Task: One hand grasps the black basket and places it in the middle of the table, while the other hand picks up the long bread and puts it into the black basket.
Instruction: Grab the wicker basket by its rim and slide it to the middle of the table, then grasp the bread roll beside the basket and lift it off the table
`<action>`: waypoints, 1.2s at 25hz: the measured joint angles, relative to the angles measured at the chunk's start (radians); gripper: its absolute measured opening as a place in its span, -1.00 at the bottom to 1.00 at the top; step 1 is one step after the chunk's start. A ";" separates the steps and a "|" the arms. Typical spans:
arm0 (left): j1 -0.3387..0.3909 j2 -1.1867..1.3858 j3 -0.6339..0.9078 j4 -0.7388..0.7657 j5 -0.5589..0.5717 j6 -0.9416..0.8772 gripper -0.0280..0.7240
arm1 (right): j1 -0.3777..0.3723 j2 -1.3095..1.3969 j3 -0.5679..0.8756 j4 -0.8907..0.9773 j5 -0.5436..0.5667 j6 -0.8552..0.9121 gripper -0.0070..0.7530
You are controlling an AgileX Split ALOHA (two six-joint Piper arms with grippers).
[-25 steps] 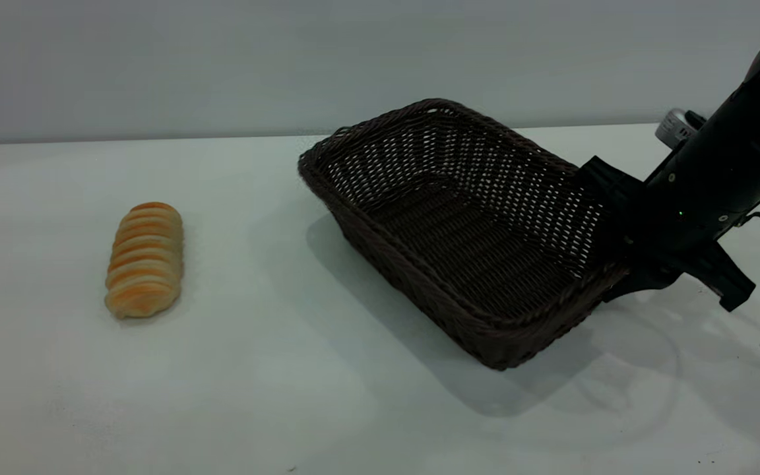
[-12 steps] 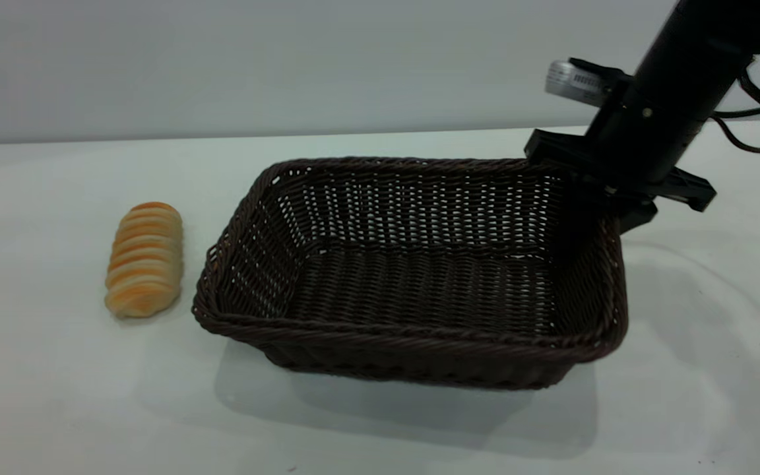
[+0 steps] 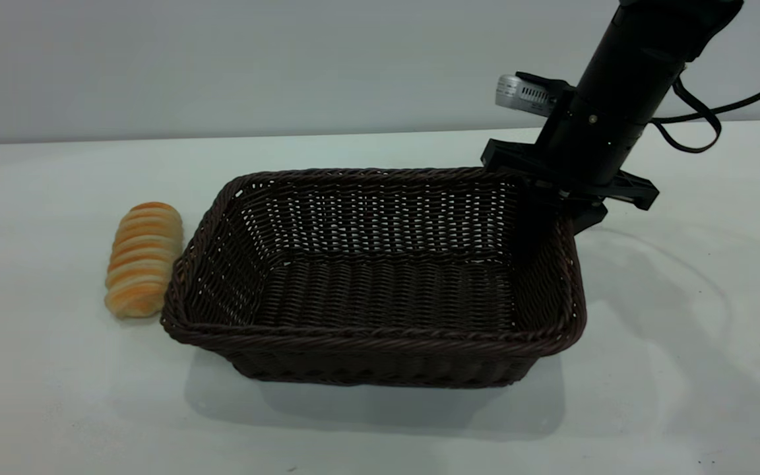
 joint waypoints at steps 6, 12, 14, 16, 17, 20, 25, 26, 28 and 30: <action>0.000 0.000 0.000 0.000 0.000 0.000 0.51 | 0.002 0.000 -0.002 -0.044 0.017 -0.007 -0.08; 0.000 0.000 0.000 0.000 0.001 0.000 0.51 | -0.031 0.000 -0.083 -0.067 0.088 0.002 0.34; 0.000 0.000 0.000 0.009 0.001 -0.001 0.51 | -0.050 0.000 -0.140 -0.077 0.159 0.005 0.40; 0.000 0.000 0.000 0.042 0.001 -0.001 0.51 | -0.071 0.000 -0.215 -0.105 0.240 0.005 0.41; 0.000 0.000 0.000 0.062 0.003 -0.001 0.51 | -0.078 0.000 -0.248 -0.133 0.284 0.005 0.41; 0.000 0.000 0.000 0.094 0.013 -0.001 0.51 | -0.091 -0.003 -0.352 -0.256 0.337 0.008 0.41; 0.000 0.000 0.000 0.097 0.016 -0.001 0.51 | -0.096 -0.075 -0.373 -0.477 0.353 0.038 0.41; 0.000 0.000 0.000 0.097 0.016 -0.001 0.51 | -0.096 -0.092 -0.373 -0.502 0.355 0.044 0.41; 0.000 0.011 0.000 0.098 0.022 -0.001 0.51 | -0.096 -0.139 -0.373 -0.524 0.359 0.058 0.41; 0.000 0.037 0.000 0.098 0.034 -0.001 0.51 | -0.096 -0.193 -0.367 -0.528 0.360 0.070 0.39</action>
